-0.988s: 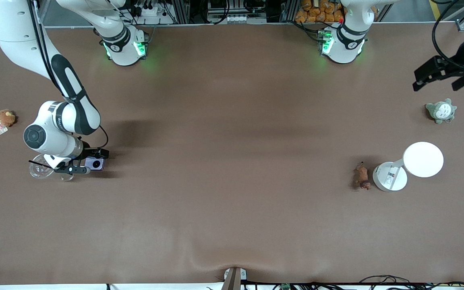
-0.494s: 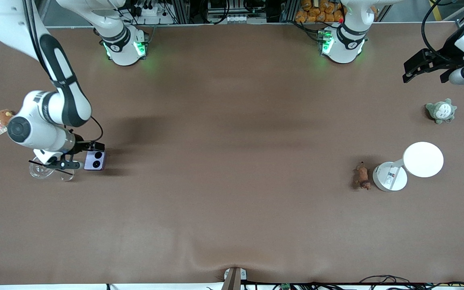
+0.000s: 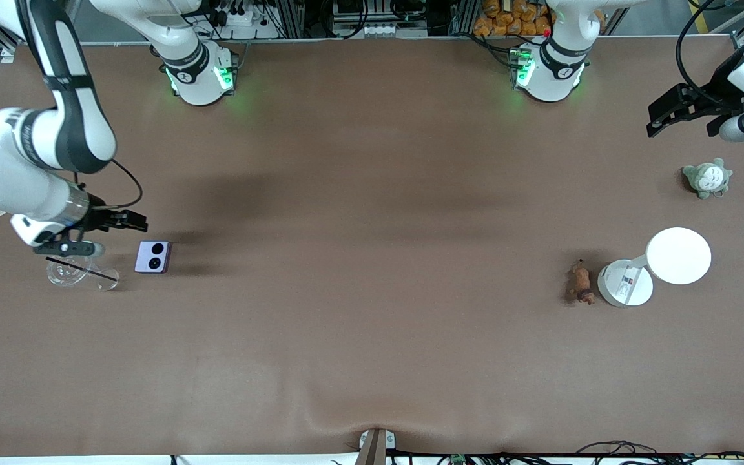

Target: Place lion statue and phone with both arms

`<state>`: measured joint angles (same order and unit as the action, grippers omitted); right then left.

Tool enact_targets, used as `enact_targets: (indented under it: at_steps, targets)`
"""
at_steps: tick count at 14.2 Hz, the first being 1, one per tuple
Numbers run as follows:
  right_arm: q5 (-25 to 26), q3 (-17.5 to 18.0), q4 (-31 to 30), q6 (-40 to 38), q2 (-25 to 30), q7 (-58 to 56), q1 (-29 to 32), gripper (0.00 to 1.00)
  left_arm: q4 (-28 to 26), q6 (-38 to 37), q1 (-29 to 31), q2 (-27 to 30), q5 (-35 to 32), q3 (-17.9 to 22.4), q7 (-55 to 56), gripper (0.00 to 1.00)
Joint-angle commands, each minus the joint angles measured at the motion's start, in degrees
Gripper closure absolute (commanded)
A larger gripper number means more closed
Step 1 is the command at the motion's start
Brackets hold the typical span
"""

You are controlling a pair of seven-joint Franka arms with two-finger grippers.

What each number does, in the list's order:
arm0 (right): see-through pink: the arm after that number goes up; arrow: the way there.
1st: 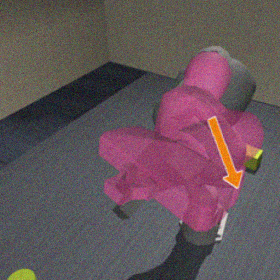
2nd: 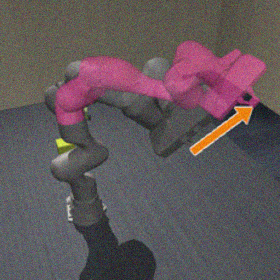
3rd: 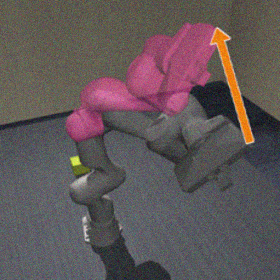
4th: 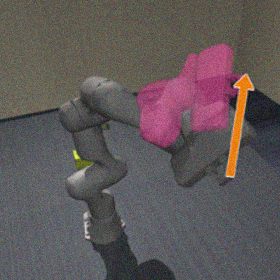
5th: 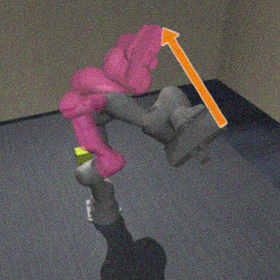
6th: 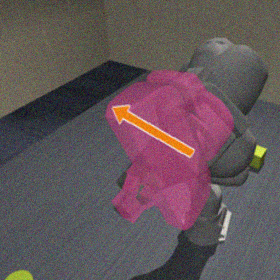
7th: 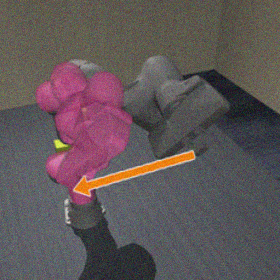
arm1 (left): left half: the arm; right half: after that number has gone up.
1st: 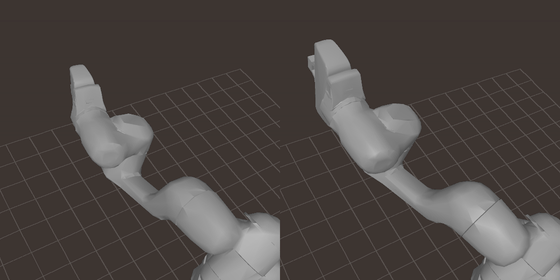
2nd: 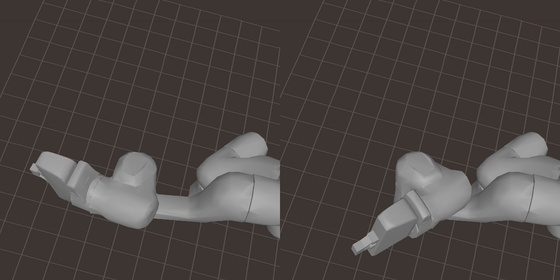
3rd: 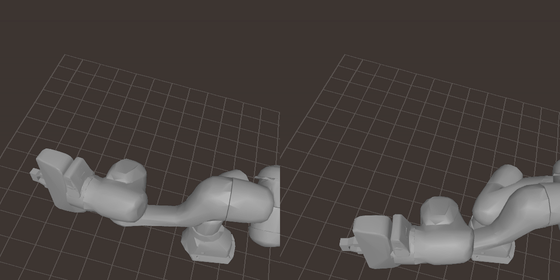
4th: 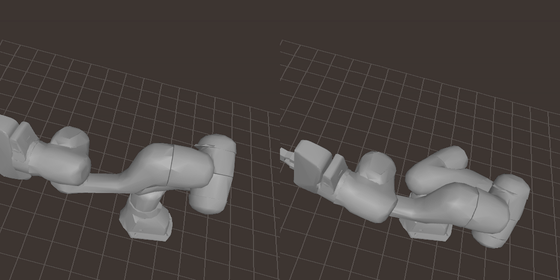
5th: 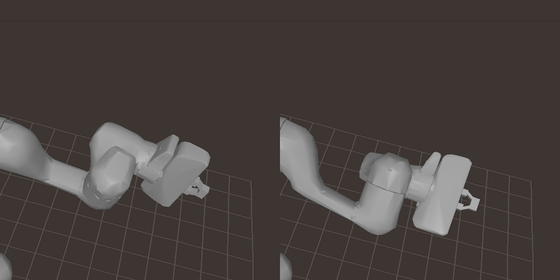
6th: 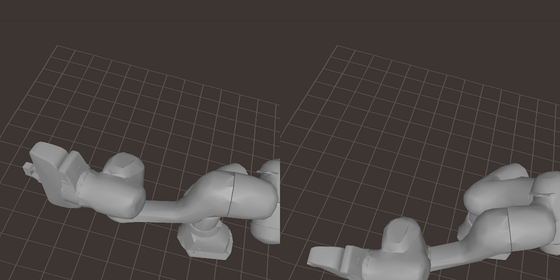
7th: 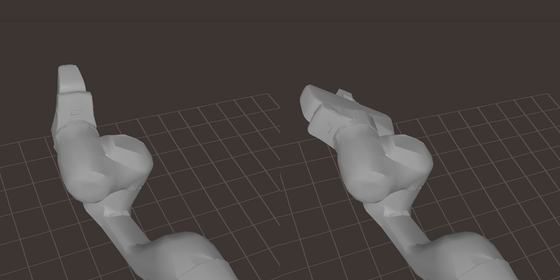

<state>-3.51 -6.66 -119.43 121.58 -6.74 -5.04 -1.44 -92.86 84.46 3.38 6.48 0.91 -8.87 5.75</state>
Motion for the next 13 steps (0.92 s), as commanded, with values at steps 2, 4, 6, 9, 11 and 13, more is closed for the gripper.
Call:
enact_targets:
  at_steps: [2, 4, 6, 9, 11, 13]
  targets:
    - [0.78, 0.16, 17.07, -16.85, 0.94, 0.38, 0.65, 0.00, 5.41, -0.26, -0.13, -3.83, -1.43, 0.08, 0.67, 0.00]
    - [2.53, 0.25, 23.87, -24.17, 1.20, 0.38, 0.56, 0.00, 4.89, -0.26, -0.13, -3.93, -1.43, 0.08, 0.76, 0.00]
    - [2.72, 0.51, 25.39, -28.58, 5.04, 0.47, 0.30, 0.00, 4.88, -1.40, -0.04, -3.75, -1.43, 0.17, 1.46, 0.00]
    - [2.72, 2.87, 25.83, -34.91, 8.31, 1.08, 2.39, 0.00, 4.80, -2.46, -0.04, -3.58, -1.43, 0.17, 2.08, 0.00]
    - [2.72, 5.07, 25.92, -37.02, 10.77, 1.35, 4.78, 0.00, 5.15, -2.64, 0.05, -3.75, -1.43, 0.43, 1.90, 0.00]
    - [2.72, 4.82, 27.31, -39.65, 11.92, 3.88, 4.35, 0.00, 5.41, -2.55, 0.05, -3.75, -1.78, 0.69, 1.81, 0.00]
